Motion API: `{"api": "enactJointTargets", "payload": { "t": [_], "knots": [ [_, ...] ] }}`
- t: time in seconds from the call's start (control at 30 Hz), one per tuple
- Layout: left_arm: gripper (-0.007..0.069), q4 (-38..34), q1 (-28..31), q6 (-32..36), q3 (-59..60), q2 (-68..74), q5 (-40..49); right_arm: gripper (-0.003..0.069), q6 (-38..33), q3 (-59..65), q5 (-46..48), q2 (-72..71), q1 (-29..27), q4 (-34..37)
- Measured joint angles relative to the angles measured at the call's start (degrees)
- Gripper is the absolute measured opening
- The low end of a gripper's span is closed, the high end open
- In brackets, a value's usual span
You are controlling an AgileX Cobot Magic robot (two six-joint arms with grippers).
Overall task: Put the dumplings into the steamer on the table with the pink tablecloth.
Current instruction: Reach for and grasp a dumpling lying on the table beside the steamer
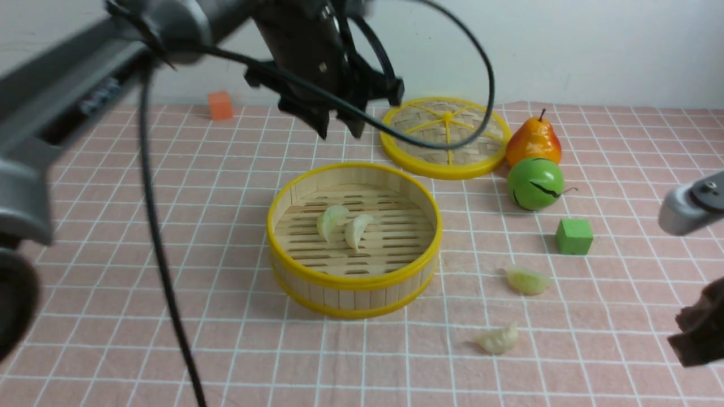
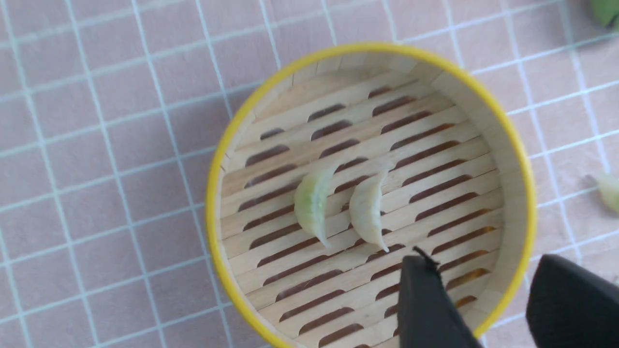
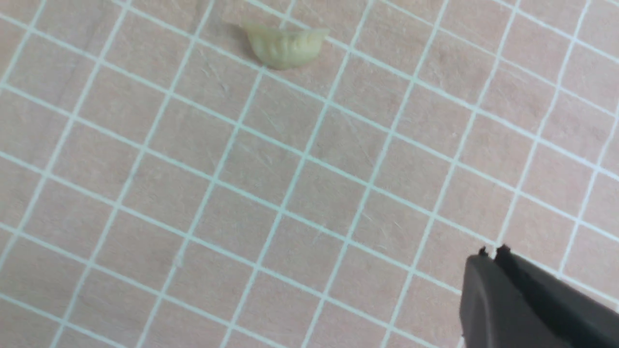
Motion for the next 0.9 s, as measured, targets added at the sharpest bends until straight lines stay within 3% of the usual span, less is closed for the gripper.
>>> {"api": "enactJointTargets", "payload": {
  "t": [0.17, 0.2, 0.27, 0.5, 0.63, 0.67, 0.77, 0.9],
  "knots": [
    [0.0061, 1.26, 0.0, 1.62, 6.93, -15.69, 0.39, -0.0021, -11.37, -8.58, 0.18, 8.04, -0.3, 11.17],
    [0.0061, 1.26, 0.0, 1.67, 7.41, -16.29, 0.39, -0.0021, -11.93, -8.94, 0.23, 8.37, -0.3, 11.17],
    [-0.0014, 2.1, 0.0, 1.69, 15.12, -24.35, 0.39, -0.0021, -18.7, -13.99, 2.03, 12.8, -0.3, 16.37],
    [-0.0014, 0.95, 0.0, 1.69, 42.94, -48.97, -3.6, -0.0021, -28.98, -24.37, 9.28, 23.02, -0.3, 22.26],
    [-0.0014, 0.21, 0.0, -0.29, 60.29, -63.17, -7.38, -0.0021, -39.34, -27.03, 10.16, 27.31, -0.3, 21.82],
    [-0.0014, 0.21, 0.0, -0.42, 61.07, -64.47, -7.82, -0.0021, -40.02, -27.03, 10.33, 27.52, -0.3, 21.75],
    [-0.0014, 0.27, 0.0, -2.63, 73.31, -73.46, -10.83, -0.0016, -51.65, -27.22, 12.48, 31.87, -0.23, 20.82],
    [-0.0014, -0.04, 0.0, -3.1, 80.02, -77.6, -12.13, 0.0028, -57.38, -27.22, 12.66, 36.85, -0.12, 20.57]
  ]
}}
